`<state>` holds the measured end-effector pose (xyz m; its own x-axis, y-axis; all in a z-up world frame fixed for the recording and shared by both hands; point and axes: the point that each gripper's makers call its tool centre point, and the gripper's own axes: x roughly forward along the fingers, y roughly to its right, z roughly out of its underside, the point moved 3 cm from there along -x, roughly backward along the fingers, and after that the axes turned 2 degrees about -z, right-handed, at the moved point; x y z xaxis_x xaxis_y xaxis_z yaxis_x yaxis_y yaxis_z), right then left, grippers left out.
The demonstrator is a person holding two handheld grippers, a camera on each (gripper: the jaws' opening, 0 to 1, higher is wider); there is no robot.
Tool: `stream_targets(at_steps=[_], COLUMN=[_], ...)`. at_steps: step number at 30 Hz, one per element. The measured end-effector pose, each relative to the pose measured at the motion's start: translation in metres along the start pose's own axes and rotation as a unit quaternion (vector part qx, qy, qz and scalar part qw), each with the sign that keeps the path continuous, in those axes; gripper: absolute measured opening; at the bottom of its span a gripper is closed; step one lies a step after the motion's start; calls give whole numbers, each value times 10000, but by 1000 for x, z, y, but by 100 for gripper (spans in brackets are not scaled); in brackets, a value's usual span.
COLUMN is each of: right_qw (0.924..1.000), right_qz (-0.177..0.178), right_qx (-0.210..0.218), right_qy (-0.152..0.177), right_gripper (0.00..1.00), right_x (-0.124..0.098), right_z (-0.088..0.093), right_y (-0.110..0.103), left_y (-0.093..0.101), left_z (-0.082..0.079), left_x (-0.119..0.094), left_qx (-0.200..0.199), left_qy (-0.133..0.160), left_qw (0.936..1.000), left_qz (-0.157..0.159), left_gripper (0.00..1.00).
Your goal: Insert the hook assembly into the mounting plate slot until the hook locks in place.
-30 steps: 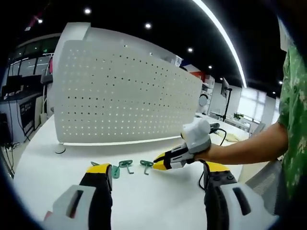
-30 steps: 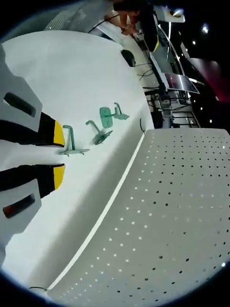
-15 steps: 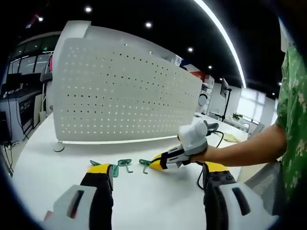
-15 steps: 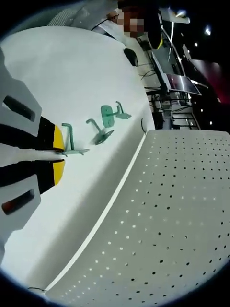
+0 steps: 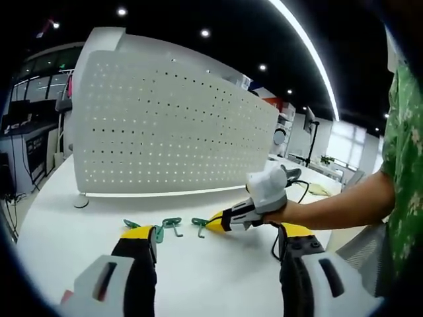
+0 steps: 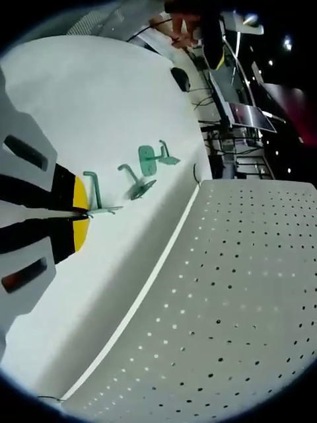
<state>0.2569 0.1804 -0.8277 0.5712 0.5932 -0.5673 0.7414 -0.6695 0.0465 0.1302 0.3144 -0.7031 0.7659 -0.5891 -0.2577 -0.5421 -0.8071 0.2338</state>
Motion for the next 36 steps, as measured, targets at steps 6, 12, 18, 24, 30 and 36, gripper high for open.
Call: stream_targets(at_steps=[6,12,18,24,30,36], right_qw=[10000,9999,9998,9997,9996,9995], right_qz=[12,33,58,77,103,112], right_qx=[28,-35,-59,-53,-61,-47], right_qy=[22,88,153,208,267,284], right_gripper=[2,2,2,2,1,1], right_x=[-1,-3,-5,-7,-10,-12], right_z=[-4,-10,-15,-21,-27,-29], right_y=[1,0,1,2,3,4], left_y=[0,0,0,0,1,1], left_z=[0,0,0,0,0,0], left_x=[0,0,-1,-1,-1,-1], left_qx=[-2,-6,-8,-6,10,18], left_qy=[-3,-17,-20,-34,-28,-32], left_qw=[10000,10000,10000,10000,10000,10000], left_qz=[6,19,31,47,57,63], left_gripper=[77,76,76,75,75,75])
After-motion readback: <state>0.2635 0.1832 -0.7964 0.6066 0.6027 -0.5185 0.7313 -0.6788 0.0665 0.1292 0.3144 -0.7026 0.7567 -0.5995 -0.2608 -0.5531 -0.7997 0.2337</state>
